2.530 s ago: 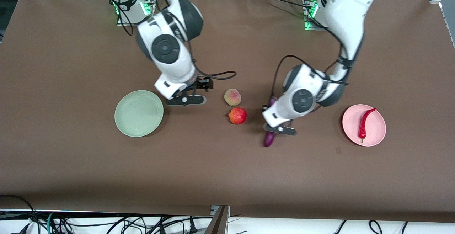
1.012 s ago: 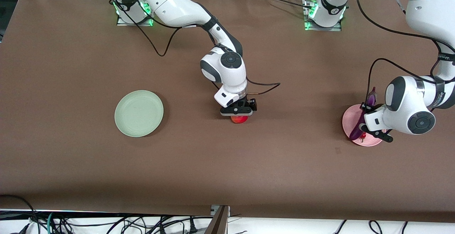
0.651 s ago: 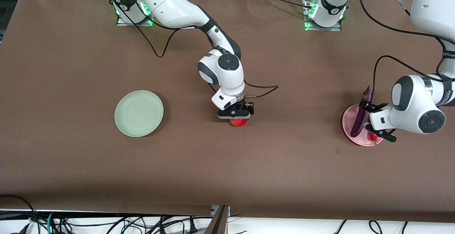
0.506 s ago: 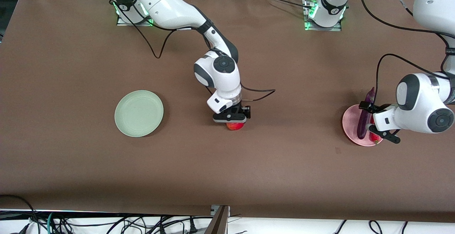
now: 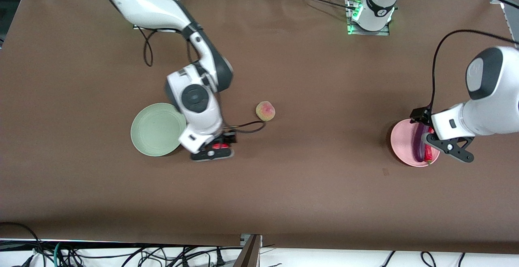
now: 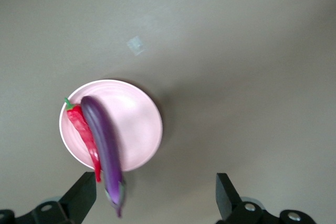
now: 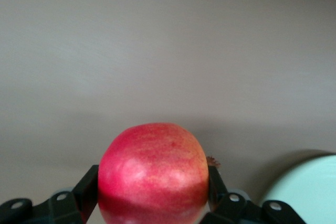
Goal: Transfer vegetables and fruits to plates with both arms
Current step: 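Place the pomegranate on the green plate while the left gripper withdraws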
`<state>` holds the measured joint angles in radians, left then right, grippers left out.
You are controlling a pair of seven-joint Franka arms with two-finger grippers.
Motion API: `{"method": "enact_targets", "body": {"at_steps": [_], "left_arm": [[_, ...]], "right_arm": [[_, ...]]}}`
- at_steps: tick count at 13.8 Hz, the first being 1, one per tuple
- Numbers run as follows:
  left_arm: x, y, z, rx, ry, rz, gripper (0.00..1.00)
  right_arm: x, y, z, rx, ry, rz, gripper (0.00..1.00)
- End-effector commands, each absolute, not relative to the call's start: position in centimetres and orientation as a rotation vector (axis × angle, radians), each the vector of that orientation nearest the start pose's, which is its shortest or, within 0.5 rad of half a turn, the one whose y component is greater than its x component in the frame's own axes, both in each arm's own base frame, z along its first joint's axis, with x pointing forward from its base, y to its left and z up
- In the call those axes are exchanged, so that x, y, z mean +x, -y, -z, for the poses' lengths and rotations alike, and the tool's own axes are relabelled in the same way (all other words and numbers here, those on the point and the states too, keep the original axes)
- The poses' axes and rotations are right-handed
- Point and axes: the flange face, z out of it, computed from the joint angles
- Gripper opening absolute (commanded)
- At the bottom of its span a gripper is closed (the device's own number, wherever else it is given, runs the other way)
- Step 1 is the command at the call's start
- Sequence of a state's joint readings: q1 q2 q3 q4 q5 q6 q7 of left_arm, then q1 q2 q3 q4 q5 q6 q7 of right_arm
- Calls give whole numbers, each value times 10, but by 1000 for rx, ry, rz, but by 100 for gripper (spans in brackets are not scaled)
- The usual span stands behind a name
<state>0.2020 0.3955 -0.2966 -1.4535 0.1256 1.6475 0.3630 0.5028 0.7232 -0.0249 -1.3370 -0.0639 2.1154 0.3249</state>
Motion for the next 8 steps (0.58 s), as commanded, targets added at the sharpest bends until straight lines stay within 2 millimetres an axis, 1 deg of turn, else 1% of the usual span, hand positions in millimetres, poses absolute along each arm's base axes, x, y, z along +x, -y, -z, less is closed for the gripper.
{"method": "enact_targets", "body": {"at_steps": [1,2,3,4,5,6,7,8], "left_arm": [[642,42,-499,-3054,-602,-308,100],[640,47,-516,-3018,-597,-286,100],[638,50,-536,-3010,-593,-242,100],[635,51,-544,-3005,-592,-247,100],[633,47,-544,-3003,-581,-267,100],[630,49,-549,-3010,-559,-253,100],[620,59,-564,-3003,-466,-215,100],[613,45,-563,-3018,-241,-187,100]], "right_arm": [[640,-252,-301,-3169,484,-35,18],[638,-220,-298,-3169,540,-48,18],[632,-197,-290,-3180,553,-70,20],[625,-173,-279,-3197,528,-84,22],[613,-161,-261,-3198,539,-83,26],[604,-145,-242,-3194,567,-33,30],[598,-131,-227,-3192,597,19,44],[598,-120,-215,-3194,601,33,99]]}}
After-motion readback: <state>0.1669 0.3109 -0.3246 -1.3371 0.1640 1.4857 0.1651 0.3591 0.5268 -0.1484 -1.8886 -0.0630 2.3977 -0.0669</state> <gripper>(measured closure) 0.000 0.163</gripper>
